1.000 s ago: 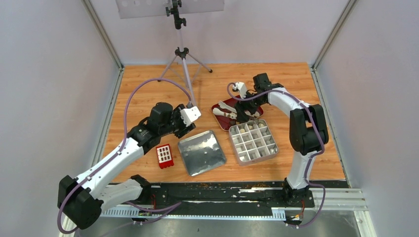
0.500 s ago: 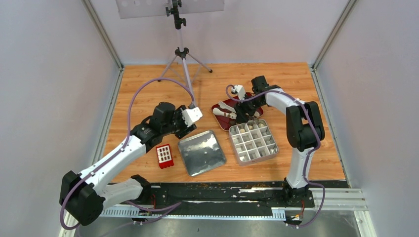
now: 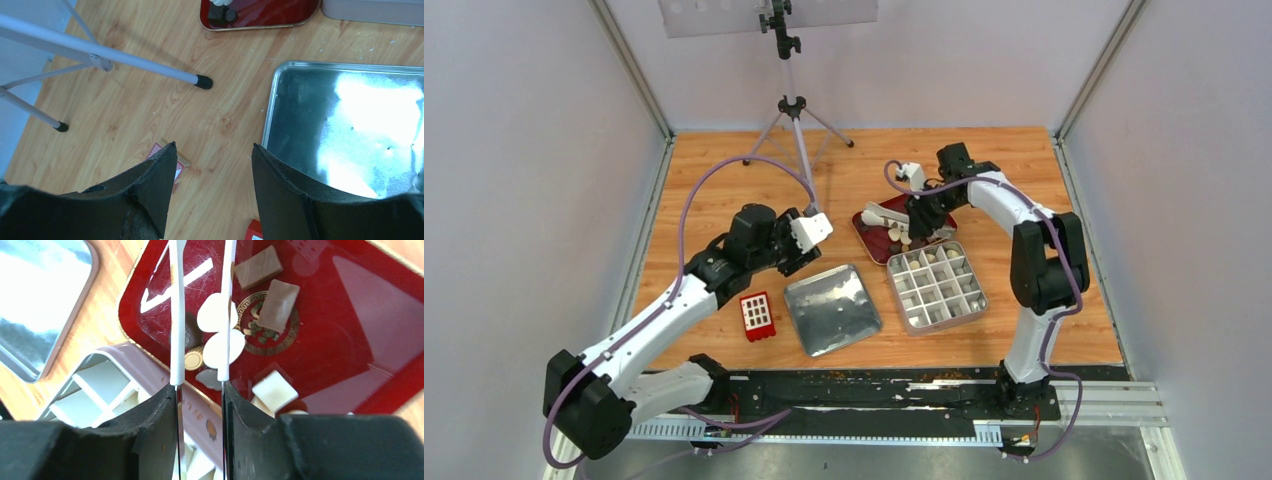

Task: Pack the chocolate
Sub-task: Pick up the clamp from the plate, then pick up the fake chocolate from the plate.

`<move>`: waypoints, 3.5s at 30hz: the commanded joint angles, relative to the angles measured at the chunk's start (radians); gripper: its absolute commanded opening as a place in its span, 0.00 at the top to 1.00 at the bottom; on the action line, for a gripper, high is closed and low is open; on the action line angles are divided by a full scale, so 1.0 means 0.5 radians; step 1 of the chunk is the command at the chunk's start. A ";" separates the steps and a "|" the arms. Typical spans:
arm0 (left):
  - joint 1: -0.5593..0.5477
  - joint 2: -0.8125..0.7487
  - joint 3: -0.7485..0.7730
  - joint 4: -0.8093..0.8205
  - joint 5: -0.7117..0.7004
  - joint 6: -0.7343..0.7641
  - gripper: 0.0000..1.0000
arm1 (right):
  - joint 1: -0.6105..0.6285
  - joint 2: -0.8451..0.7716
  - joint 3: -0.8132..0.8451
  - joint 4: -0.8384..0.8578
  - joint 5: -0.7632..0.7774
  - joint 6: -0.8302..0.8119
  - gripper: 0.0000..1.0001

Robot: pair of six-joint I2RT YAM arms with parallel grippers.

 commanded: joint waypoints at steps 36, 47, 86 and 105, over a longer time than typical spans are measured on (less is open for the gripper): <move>0.090 -0.349 -0.185 0.167 0.140 -0.190 0.33 | 0.014 -0.029 0.555 -0.950 0.584 0.180 0.59; 0.123 -0.340 -0.185 0.173 0.130 -0.176 0.32 | 0.082 0.134 0.665 -1.000 0.588 0.147 0.59; 0.174 -0.357 -0.238 0.217 0.165 -0.213 0.30 | 0.169 -0.199 0.683 -1.145 0.768 0.124 0.82; 0.170 -0.226 -0.130 0.055 0.200 0.117 0.35 | 0.052 -0.951 0.172 -1.338 0.663 -0.013 0.83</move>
